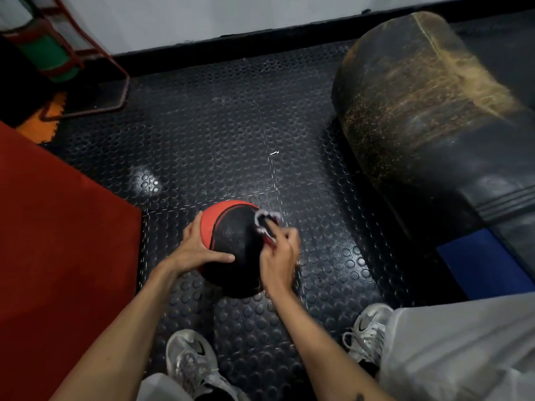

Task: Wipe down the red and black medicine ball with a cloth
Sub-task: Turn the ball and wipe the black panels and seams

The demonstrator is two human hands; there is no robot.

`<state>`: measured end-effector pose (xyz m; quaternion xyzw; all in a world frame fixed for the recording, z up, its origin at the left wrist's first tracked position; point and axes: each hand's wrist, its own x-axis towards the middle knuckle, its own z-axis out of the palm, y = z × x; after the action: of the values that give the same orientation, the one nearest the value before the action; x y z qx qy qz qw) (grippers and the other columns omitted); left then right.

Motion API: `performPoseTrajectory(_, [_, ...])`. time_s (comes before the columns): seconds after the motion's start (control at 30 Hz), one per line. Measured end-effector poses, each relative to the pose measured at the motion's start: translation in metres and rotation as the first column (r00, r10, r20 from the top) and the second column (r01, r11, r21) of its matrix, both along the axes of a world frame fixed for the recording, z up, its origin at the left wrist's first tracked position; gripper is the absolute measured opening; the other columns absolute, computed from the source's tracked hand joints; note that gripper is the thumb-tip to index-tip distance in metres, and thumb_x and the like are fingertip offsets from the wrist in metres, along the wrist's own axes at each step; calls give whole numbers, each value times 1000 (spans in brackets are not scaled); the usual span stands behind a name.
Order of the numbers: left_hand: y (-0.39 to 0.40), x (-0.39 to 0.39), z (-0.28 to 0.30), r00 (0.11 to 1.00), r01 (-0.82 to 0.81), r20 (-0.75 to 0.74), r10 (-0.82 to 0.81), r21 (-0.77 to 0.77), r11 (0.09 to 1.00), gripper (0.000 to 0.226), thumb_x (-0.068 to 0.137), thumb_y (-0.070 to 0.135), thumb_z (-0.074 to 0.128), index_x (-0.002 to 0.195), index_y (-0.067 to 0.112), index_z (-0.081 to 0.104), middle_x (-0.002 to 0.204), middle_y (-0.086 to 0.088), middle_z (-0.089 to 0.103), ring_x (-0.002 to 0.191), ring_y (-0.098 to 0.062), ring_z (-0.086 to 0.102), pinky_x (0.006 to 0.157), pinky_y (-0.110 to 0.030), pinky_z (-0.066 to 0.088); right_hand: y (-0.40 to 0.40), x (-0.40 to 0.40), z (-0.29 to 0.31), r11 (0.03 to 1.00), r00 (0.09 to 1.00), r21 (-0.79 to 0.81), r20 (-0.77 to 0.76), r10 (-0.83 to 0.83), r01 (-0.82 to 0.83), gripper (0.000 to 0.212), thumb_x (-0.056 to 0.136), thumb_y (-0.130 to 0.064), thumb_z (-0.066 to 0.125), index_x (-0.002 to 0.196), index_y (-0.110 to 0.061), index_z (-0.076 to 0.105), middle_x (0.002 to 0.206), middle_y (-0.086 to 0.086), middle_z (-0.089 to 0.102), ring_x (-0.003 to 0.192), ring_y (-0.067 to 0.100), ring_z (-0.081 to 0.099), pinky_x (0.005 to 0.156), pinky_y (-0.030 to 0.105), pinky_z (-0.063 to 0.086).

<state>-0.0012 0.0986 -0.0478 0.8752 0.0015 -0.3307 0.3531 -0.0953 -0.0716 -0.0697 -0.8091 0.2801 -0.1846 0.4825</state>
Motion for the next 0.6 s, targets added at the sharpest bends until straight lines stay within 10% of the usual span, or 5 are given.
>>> performPoseTrajectory(0.2, [9,5,-2,1000,-13,-14,13,9,1000,162,28,53,94,156,37,-5,161,-5,1,148,-24,14,118,-41,20,27,-48,-35,973,980,-117,-27,197,-199,71,66,11,46,123,-26,67,94,-3,38,84,19,45,69,29,44])
performPoseTrajectory(0.37, [13,12,0,993,100,-65,-99,10,995,154,44,37,99,154,43,-8,162,0,-7,150,-26,6,118,-50,18,-4,-8,1,942,961,210,-144,-235,261,35,88,7,49,109,-10,70,96,4,47,72,9,47,68,7,37])
performPoseTrajectory(0.5, [13,17,5,998,56,-18,-55,33,998,153,28,53,94,154,45,7,161,-1,-6,149,-27,5,121,-46,16,-18,-5,3,946,980,318,-157,121,-66,50,84,13,53,117,-22,68,99,1,47,62,3,61,52,30,58])
performPoseTrajectory(0.6, [16,15,3,986,-24,162,32,-48,999,115,52,29,92,151,34,33,148,-3,26,141,-25,29,117,-35,24,-36,-13,-18,959,914,257,-405,-6,120,29,85,5,50,88,-13,72,89,8,64,75,19,62,66,39,55])
